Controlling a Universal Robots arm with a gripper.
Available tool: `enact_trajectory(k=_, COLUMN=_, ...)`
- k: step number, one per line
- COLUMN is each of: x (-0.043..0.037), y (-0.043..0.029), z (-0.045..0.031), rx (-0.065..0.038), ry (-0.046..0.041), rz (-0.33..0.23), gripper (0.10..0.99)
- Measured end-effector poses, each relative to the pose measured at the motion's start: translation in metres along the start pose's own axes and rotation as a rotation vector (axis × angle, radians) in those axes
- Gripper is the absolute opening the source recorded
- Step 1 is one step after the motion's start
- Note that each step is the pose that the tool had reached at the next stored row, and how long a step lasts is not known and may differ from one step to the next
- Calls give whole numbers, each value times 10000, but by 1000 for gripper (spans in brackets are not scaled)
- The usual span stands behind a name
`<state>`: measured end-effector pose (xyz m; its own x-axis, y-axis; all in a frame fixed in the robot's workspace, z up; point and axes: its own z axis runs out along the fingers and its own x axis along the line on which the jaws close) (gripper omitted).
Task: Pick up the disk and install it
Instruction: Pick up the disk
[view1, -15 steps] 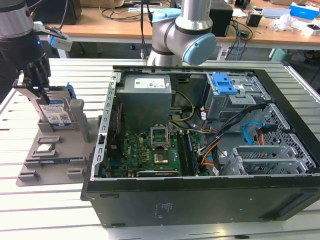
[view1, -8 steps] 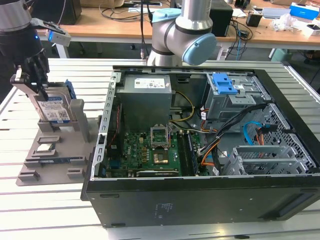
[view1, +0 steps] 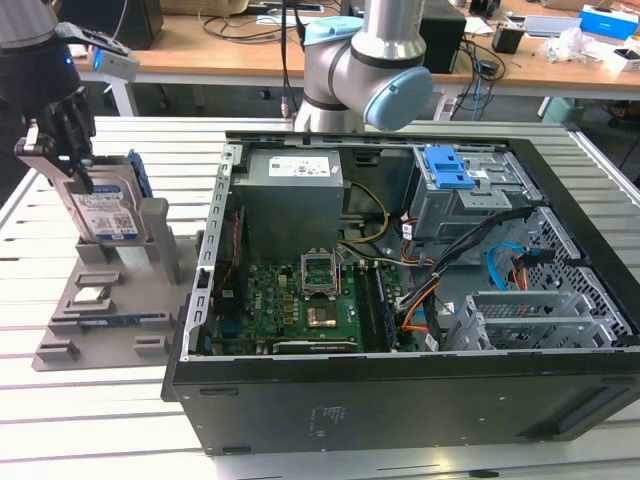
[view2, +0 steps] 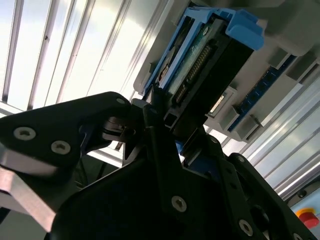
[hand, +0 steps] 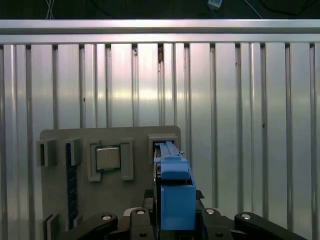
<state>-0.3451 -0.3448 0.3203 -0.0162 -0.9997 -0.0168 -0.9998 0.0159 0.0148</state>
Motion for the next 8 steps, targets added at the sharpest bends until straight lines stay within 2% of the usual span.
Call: enact_trajectory(k=8, x=-19, y=1, z=-119, rx=0, ry=0, rz=0, gripper=365)
